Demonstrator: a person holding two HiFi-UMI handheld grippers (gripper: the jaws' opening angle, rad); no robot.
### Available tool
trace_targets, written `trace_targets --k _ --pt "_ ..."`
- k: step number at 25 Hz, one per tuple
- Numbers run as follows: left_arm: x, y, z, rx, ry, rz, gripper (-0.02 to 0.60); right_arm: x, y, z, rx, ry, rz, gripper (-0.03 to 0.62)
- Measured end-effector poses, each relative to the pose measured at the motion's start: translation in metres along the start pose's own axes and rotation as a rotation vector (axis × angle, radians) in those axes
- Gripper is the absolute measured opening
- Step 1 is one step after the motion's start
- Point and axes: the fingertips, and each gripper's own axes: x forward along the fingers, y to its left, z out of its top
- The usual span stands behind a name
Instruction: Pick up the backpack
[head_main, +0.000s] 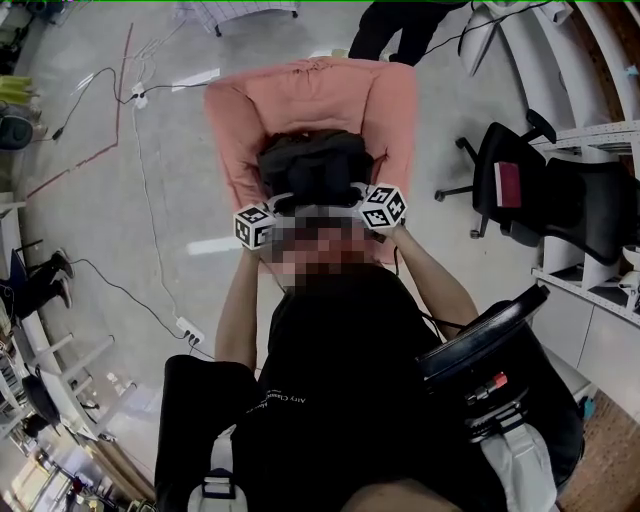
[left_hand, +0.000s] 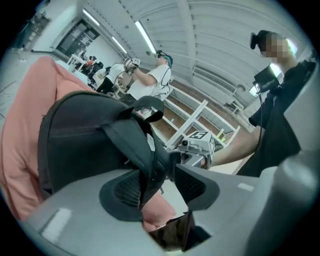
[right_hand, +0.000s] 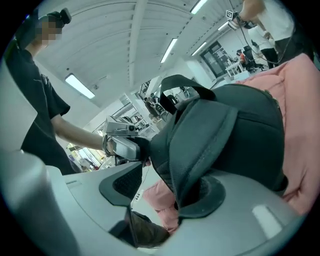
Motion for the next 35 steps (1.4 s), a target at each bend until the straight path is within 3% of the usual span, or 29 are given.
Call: trace_targets --k 2,3,7,11,14,17,20,24,25,28,29,30,35 --pt "0.005 0.008 -0.005 -0.011 0.006 0.025 0.194 0.004 0.006 0.004 -0.021 0.001 0.021 0.237" --pt "0.007 0.012 -0.006 -0.034 -0.007 0.038 0.196 0.004 0.008 0.006 -0.032 -0.005 0.025 0.181" --pt "0.016 0.015 -0.007 -0.091 -0.056 0.032 0.207 -0.004 0.01 0.02 -0.013 -0.065 0.055 0.1" --pt "0.018 -0.001 0.0 -0.083 -0.084 -0.052 0.198 -0.016 0.0 0.016 -0.034 -0.042 0.021 0.177" --pt "0.012 -0.014 0.01 -0.097 -0.108 -0.122 0.193 -0.016 -0.003 0.006 0.015 -0.026 0.034 0.247" --pt "0.009 -0.02 0.015 -0.099 -0.102 -0.141 0.185 -0.011 -0.004 0.007 0.045 -0.042 0.046 0.243" --pt "0.002 -0.018 0.02 -0.085 -0.112 -0.112 0.164 0.0 0.0 0.009 0.027 -0.029 0.054 0.227" --pt "0.004 -0.005 0.02 0.004 -0.067 0.008 0.167 0.016 0.001 0.0 -0.057 0.07 0.04 0.245" --pt "0.008 -0.001 0.017 0.03 -0.04 0.04 0.174 0.018 0.0 -0.001 -0.076 0.084 0.03 0.22" --pt "0.026 0.004 0.012 0.081 0.033 0.088 0.183 0.017 -0.002 0.002 -0.103 0.073 0.0 0.054" --pt "0.03 0.005 0.014 0.09 0.035 0.098 0.177 0.015 -0.002 0.003 -0.101 0.062 -0.01 0.052" --pt "0.032 0.006 0.017 0.09 0.024 0.103 0.123 0.012 -0.004 0.005 -0.093 0.05 -0.018 0.052" --pt "0.023 -0.004 0.028 0.032 -0.058 0.078 0.101 0.001 0.008 0.012 -0.024 -0.018 0.041 0.051"
